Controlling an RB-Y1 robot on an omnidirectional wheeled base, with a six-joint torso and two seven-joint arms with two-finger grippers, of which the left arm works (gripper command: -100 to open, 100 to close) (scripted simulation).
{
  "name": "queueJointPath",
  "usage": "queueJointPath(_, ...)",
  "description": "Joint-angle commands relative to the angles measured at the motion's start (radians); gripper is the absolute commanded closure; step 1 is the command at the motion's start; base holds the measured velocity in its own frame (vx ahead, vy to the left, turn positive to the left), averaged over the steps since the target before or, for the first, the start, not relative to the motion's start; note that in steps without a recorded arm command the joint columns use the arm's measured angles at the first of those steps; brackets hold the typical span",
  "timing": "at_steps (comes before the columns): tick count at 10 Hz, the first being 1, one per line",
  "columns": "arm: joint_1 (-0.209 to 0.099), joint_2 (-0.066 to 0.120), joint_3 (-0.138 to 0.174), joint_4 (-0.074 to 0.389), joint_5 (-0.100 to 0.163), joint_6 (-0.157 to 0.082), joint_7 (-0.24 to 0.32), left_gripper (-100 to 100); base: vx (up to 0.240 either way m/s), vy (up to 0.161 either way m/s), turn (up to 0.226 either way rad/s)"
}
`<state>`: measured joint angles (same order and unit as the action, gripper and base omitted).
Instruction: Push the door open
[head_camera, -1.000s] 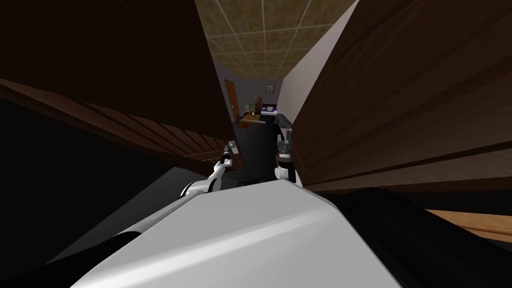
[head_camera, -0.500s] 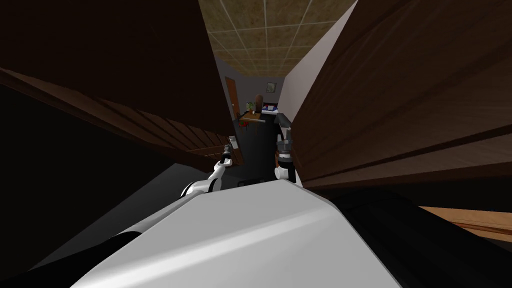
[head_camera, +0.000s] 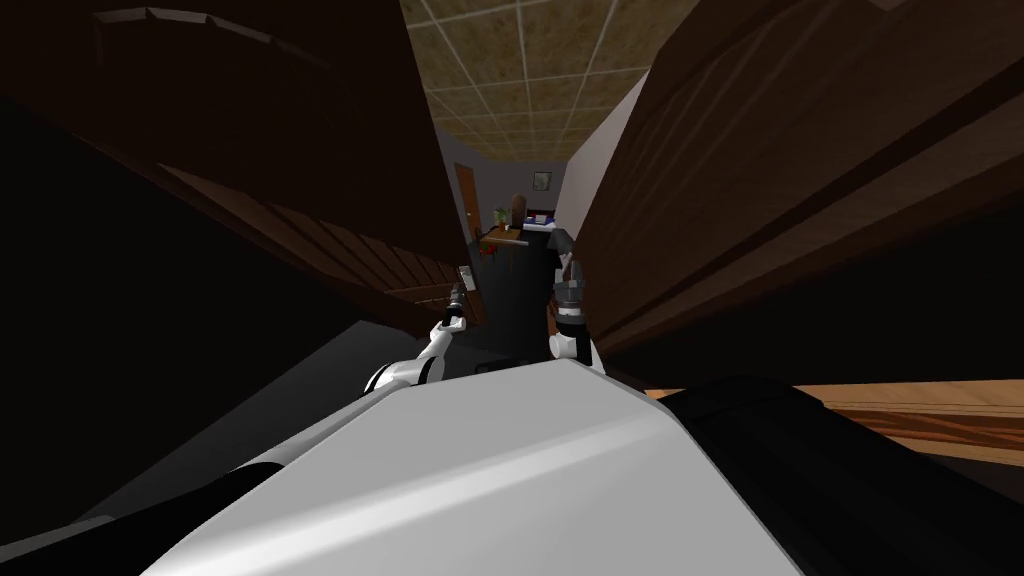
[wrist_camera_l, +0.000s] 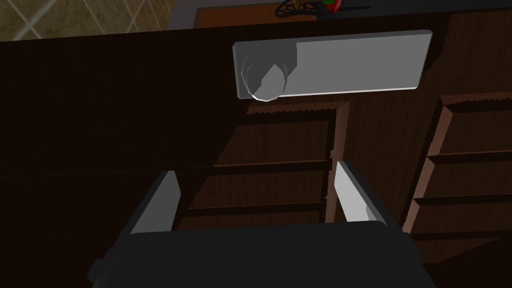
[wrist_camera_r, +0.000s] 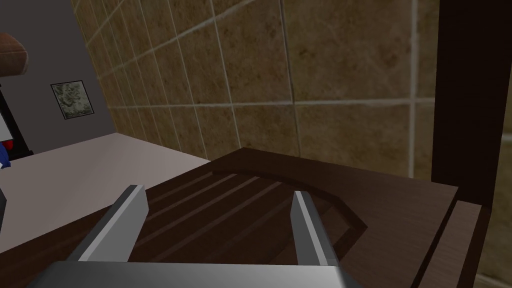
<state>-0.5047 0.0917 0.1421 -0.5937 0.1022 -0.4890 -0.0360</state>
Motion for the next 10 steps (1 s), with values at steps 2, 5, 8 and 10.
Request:
queueJointPath(2, 0.001, 0.004, 0.003, 0.001, 0.001, -0.004, -0.001, -100, 0.148, 0.01, -0.026)
queueJointPath(5, 0.003, 0.007, 0.008, 0.003, 0.003, -0.011, -0.003, -100, 0.198, 0.014, -0.022)
queueJointPath(8, 0.006, 0.009, 0.013, 0.004, 0.004, -0.018, -0.005, -100, 0.196, 0.014, -0.026)
queueJointPath(10, 0.007, 0.01, 0.016, 0.005, 0.005, -0.023, -0.006, -100, 0.202, 0.005, -0.022)
